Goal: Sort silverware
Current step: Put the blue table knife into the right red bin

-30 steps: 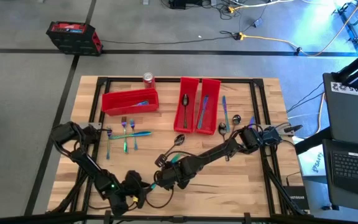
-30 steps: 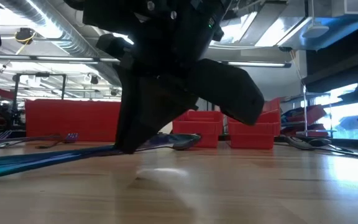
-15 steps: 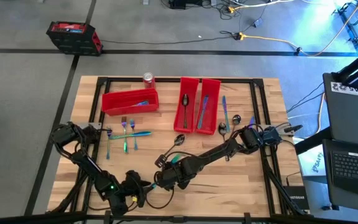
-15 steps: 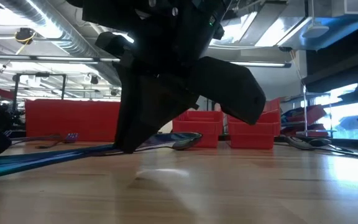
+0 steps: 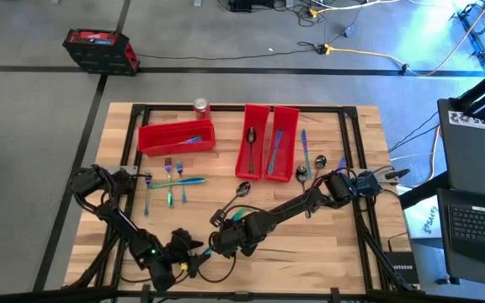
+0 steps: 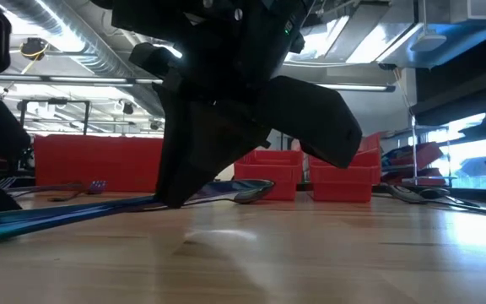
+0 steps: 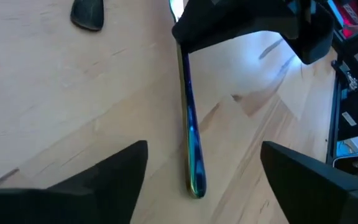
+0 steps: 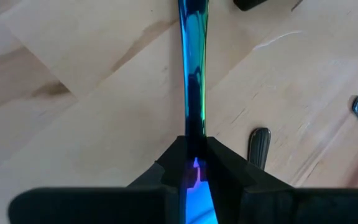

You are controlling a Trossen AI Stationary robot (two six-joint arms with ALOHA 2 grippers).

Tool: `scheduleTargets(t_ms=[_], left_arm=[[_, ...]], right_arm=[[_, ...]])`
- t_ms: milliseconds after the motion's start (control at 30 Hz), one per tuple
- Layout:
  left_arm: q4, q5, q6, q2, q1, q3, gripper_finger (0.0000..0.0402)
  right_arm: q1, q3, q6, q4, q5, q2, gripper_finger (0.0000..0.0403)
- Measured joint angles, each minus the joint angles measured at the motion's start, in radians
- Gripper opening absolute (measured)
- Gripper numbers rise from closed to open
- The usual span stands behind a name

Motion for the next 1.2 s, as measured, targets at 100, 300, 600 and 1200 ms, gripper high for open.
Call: scheduleTargets(t_ms=[100,300,600,1200], left_arm=[[-0.011,0.005,-0.026,-0.001,0.023,0.001,0.0311],[-0.006,0.063,-0.02,-0.001,0.062,0.0,0.0312],[0.023,0.084,0.032,0.001,0.077,-0.001,0.0312],[0.144,0.195,0.21,0.002,0.131,-0.002,0.0312]], right_arm=[[0.0,0.0,0.0,0.0,0.0,-0.001,0.0032],[0.0,0.0,0.0,0.0,0.0,-0.001,0.0033],[0.0,0.0,-0.003,0.0,0.0,-0.001,0.0033],[0.0,0.001,-0.004,0.0,0.0,-0.001,0.0033]])
